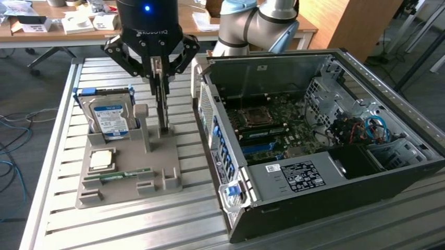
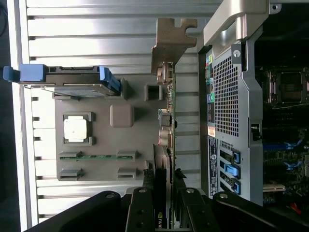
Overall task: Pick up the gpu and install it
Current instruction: 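Pick up the gpu and move the gpu toward the slot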
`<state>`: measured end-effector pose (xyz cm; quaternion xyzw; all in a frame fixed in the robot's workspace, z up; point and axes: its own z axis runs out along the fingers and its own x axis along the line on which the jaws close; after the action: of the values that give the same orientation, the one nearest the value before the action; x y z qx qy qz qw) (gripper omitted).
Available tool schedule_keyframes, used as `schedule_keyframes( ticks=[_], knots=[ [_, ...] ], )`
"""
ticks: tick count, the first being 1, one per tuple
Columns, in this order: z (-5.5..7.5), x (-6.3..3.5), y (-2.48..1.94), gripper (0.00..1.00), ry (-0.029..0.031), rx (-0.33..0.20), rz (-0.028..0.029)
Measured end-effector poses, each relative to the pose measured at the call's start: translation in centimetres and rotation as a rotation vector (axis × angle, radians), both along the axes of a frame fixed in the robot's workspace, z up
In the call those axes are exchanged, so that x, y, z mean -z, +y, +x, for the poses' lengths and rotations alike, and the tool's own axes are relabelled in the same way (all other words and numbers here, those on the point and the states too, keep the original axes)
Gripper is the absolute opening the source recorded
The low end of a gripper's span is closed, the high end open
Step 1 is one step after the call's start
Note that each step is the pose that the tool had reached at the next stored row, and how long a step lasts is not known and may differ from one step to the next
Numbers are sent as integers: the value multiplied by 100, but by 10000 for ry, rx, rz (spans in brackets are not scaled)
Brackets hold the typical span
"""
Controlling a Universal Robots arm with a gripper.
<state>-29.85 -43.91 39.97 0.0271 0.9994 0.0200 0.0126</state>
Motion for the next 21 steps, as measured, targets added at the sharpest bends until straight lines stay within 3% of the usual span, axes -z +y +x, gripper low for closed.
schedule_keyframes(
  ticks=[8, 21],
  knots=[
    [0, -12, 0, 26, 5, 0, -4],
    [0, -211, 0, 26, 1, 0, 0]
  ],
)
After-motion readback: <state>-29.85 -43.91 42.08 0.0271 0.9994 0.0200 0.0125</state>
